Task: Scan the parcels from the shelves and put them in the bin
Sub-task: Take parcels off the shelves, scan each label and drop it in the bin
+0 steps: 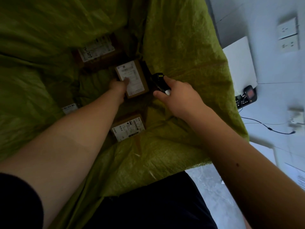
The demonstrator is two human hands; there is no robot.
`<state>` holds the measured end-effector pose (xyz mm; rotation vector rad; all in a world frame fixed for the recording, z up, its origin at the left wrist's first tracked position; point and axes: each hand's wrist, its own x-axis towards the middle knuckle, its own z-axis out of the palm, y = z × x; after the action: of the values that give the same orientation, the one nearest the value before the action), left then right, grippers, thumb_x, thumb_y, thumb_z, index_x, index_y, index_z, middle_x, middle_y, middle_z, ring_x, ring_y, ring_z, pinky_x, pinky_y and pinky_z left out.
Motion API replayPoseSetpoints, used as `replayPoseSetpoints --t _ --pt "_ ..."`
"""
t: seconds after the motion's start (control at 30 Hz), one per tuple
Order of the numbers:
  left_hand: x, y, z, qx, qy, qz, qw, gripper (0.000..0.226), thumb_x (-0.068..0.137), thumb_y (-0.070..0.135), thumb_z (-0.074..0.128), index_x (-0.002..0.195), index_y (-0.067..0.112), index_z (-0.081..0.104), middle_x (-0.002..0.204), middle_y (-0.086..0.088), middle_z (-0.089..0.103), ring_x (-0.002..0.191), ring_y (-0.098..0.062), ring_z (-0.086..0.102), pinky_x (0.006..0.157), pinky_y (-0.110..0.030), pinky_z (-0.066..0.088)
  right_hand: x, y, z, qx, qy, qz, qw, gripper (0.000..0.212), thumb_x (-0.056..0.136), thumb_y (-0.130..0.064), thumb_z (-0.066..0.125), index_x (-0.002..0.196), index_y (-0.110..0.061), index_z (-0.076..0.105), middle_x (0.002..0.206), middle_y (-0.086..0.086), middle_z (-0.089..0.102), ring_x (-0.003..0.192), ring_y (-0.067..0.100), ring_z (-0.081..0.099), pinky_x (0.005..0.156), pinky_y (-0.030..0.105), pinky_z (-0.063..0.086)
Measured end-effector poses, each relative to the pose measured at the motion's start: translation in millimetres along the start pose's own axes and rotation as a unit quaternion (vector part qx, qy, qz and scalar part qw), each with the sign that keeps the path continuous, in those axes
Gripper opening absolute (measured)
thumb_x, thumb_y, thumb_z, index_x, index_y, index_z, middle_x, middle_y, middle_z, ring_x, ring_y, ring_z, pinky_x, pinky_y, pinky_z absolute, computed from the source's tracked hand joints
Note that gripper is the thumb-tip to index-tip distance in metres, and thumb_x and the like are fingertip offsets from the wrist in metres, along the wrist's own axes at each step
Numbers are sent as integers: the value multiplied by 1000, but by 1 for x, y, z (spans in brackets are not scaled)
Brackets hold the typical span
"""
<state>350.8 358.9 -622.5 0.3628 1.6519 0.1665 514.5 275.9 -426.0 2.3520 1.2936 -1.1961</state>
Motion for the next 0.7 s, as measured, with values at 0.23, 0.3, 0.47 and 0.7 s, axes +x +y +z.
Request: replayPoseSetpoints --t 0.23,0.3,0.47,0.7 --pt "3 -8 -5 9 26 1 1000 49 105 25 64 148 11 47 145 -13 59 130 -32 60 104 -47 54 0 -1 1 -2 1 -2 1000 78 98 -63 56 162 -29 29 150 12 52 136 31 48 105 50 49" --pt "2 -5 -6 3 38 9 999 47 104 27 64 147 12 49 143 -12 60 128 -31 61 101 -45 55 0 -1 1 3 2 -5 1000 78 98 -62 56 162 -28 30 151 11 52 136 30 48 106 50 49" --pt "1 11 0 29 39 14 999 44 104 23 64 145 14 51 142 -11 61 127 -30 61 94 -43 56 2 1 2 5 9 -10 1000 78 97 -62 57 162 -28 30 149 11 54 134 30 50 104 49 50" --pt "0 10 8 43 7 -7 999 39 108 20 54 147 16 52 144 -9 60 129 -29 60 96 -43 54 3 3 5 3 12 -10 1000 78 97 -63 57 162 -28 30 150 10 53 135 30 50 105 50 50"
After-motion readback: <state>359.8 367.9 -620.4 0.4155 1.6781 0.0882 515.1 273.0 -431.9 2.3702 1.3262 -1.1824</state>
